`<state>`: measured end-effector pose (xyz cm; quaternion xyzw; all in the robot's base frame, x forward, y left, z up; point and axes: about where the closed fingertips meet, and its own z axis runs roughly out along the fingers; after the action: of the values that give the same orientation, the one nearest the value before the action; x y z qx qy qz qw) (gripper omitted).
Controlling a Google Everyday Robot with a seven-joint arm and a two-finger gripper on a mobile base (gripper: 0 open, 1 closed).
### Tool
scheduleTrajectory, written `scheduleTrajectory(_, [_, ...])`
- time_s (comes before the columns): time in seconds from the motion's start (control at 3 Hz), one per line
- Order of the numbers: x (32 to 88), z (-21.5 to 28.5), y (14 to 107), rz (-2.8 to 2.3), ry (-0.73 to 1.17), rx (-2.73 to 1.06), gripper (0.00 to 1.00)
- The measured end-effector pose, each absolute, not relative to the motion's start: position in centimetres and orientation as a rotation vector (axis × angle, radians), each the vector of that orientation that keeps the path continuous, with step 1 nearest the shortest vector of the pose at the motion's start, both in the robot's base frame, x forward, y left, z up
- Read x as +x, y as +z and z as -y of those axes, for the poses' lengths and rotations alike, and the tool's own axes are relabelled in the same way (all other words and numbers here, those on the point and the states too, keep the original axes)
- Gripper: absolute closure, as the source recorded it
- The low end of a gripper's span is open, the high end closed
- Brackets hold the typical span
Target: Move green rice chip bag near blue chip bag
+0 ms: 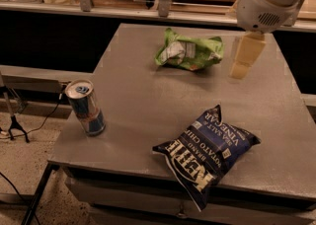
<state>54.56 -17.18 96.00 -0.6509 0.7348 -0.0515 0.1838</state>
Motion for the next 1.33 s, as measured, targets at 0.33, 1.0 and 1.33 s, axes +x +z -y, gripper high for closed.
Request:
scheduleTrajectory(0.33, [58.9, 15.3, 95.1, -2.037, -0.118, -1.858, 0.00])
scheduleTrajectory(1.0, [66.2, 13.4, 92.2, -2.071, 0.019, -1.827, 0.00])
scheduleTrajectory(1.33, [67.7, 13.9, 89.8, -2.123, 0.110, -1.772, 0.00])
